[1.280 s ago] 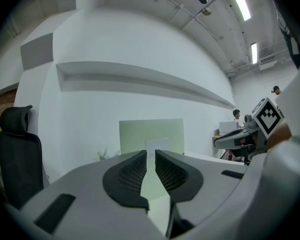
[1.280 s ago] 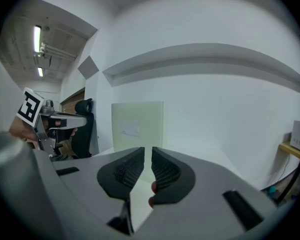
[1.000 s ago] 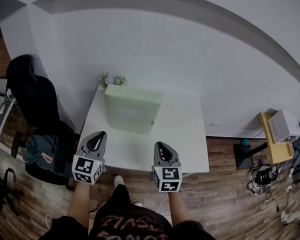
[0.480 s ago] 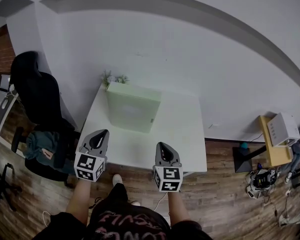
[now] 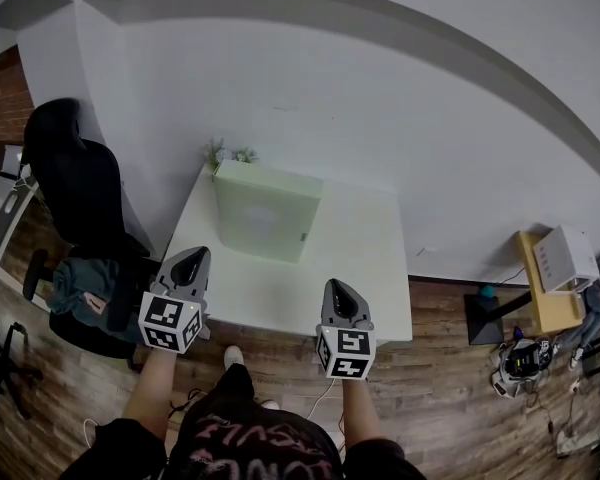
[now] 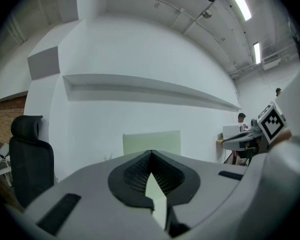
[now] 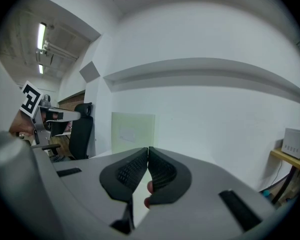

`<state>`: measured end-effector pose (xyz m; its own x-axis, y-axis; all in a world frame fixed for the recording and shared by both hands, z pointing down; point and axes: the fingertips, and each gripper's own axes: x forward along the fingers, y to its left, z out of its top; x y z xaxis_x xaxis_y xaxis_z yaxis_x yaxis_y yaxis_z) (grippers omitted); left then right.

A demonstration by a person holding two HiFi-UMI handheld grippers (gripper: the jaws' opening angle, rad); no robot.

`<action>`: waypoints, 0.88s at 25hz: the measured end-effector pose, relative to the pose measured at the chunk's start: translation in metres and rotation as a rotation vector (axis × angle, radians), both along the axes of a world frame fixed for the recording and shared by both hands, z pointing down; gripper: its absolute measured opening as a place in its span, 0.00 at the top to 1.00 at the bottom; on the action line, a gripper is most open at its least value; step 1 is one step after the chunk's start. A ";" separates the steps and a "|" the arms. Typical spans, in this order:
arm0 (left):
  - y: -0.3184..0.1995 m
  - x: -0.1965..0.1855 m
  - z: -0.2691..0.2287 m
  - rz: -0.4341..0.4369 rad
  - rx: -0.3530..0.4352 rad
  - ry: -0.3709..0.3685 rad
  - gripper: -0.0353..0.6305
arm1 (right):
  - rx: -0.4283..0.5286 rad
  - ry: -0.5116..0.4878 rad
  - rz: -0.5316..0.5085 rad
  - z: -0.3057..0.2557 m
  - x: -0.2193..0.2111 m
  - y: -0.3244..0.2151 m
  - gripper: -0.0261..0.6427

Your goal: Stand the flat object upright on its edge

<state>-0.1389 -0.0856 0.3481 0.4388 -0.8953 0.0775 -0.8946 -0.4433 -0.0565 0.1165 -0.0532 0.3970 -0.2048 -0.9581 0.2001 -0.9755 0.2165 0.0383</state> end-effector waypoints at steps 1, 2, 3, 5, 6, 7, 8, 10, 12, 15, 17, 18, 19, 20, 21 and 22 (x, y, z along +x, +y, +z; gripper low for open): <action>0.001 -0.001 0.001 -0.002 0.000 -0.003 0.93 | 0.003 -0.003 0.005 -0.001 0.002 0.000 0.92; 0.001 -0.002 0.001 -0.007 0.000 -0.002 0.93 | 0.005 -0.004 0.008 -0.002 0.005 0.000 0.92; 0.001 -0.003 0.001 -0.011 -0.001 0.001 0.93 | 0.007 -0.004 0.011 -0.003 0.007 0.000 0.92; 0.003 -0.004 0.003 -0.012 -0.006 0.004 0.93 | 0.009 -0.002 0.012 -0.004 0.008 0.001 0.92; 0.004 -0.003 0.004 -0.009 -0.008 0.002 0.93 | 0.009 0.002 0.010 -0.004 0.008 0.002 0.92; 0.005 -0.003 0.005 -0.006 -0.009 -0.003 0.93 | 0.009 0.008 0.006 -0.005 0.007 0.003 0.92; 0.007 -0.003 0.005 -0.005 -0.008 -0.008 0.93 | 0.010 0.013 -0.001 -0.005 0.006 0.004 0.92; 0.009 -0.004 0.006 -0.003 -0.007 -0.017 0.93 | 0.007 0.012 -0.008 -0.006 0.004 0.005 0.92; 0.010 -0.004 0.007 0.002 -0.009 -0.032 0.93 | 0.003 0.010 -0.003 -0.004 0.005 0.005 0.92; 0.012 -0.005 0.011 0.005 -0.015 -0.050 0.93 | -0.002 0.025 0.005 -0.002 0.006 0.006 0.92; 0.013 -0.008 0.012 -0.005 -0.022 -0.041 0.93 | -0.001 0.020 0.004 -0.003 0.004 0.008 0.92; 0.014 -0.010 0.013 -0.011 -0.025 -0.035 0.93 | 0.001 0.020 0.002 -0.004 0.002 0.009 0.92; 0.015 -0.011 0.013 -0.013 -0.027 -0.031 0.93 | 0.003 0.022 -0.001 -0.005 0.001 0.010 0.92; 0.015 -0.012 0.013 -0.013 -0.029 -0.030 0.93 | 0.005 0.025 -0.005 -0.007 -0.001 0.010 0.92; 0.015 -0.013 0.013 -0.011 -0.030 -0.031 0.93 | 0.006 0.027 -0.007 -0.008 -0.002 0.010 0.92; 0.015 -0.014 0.012 -0.010 -0.029 -0.034 0.93 | 0.007 0.029 -0.009 -0.009 -0.004 0.010 0.92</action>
<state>-0.1524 -0.0706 0.3605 0.4261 -0.8969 0.1184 -0.8969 -0.4359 -0.0742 0.1127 -0.0428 0.3883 -0.2080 -0.9576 0.1993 -0.9719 0.2253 0.0684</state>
